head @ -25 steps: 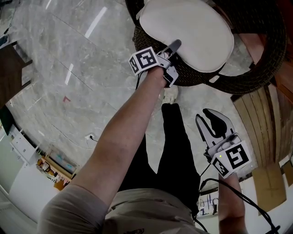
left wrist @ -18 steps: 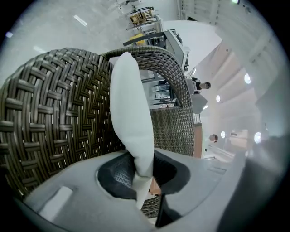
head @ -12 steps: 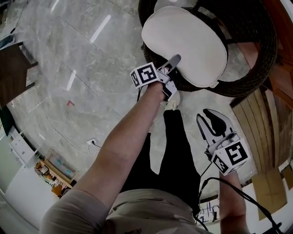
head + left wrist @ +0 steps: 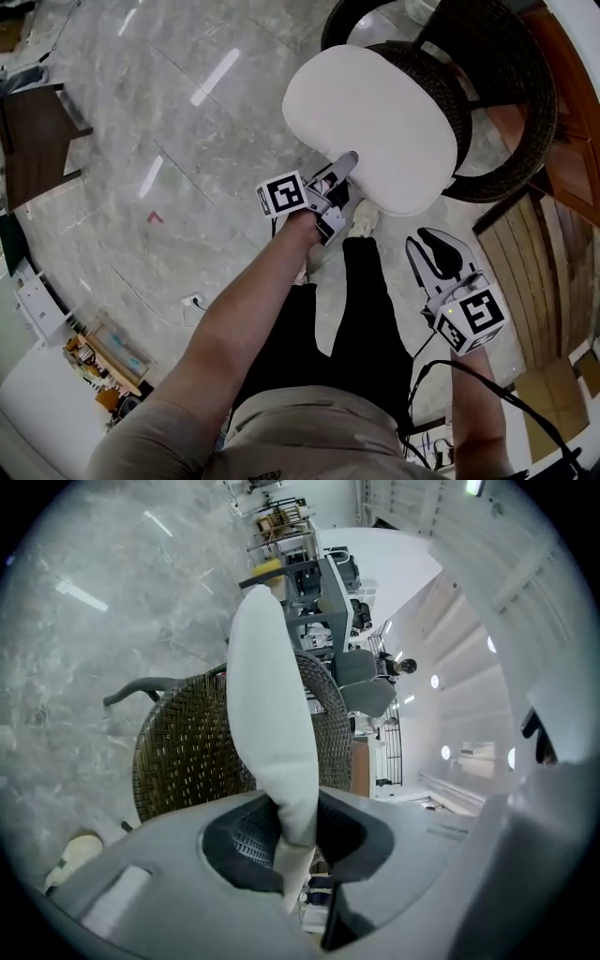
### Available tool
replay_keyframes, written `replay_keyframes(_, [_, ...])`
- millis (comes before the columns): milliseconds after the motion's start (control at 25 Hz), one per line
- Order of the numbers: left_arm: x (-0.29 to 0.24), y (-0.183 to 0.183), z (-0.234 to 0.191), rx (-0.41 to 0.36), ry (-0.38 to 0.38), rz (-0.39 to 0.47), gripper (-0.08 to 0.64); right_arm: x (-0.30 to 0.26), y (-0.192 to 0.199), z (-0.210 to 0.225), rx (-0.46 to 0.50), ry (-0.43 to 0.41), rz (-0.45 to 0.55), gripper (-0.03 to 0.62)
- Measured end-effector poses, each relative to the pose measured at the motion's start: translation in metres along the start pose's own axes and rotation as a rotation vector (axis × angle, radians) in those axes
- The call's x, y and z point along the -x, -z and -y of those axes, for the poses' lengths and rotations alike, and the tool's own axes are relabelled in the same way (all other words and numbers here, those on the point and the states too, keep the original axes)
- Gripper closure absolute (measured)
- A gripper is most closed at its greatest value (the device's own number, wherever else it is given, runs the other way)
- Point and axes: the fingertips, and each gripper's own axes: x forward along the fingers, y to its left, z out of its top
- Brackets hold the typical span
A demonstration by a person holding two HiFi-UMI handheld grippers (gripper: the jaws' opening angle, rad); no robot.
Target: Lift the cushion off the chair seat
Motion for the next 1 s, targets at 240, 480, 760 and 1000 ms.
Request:
replay_keyframes(240, [0.073,0.001,0.033,-0.024,0.018,0.017,0.483,0.011,-0.016,-0.041,0.045,0.015,0.012,0.497])
replay_keyframes(480, [0.164,0.004,0.085,0.008,0.076,0.051,0.483,0.022,-0.035,-0.105,0.098,0.032,0.044,0.501])
replay_keyframes(760, [0.243,0.006,0.127,-0.016,0.095,0.094,0.485,0.043,-0.044,-0.152,0.126,0.047,0.086,0.508])
replay_keyframes(1000, [0.329,0.002,0.179,-0.083,0.115,0.124,0.485,0.072,-0.057,-0.225,0.165,0.073,0.135,0.512])
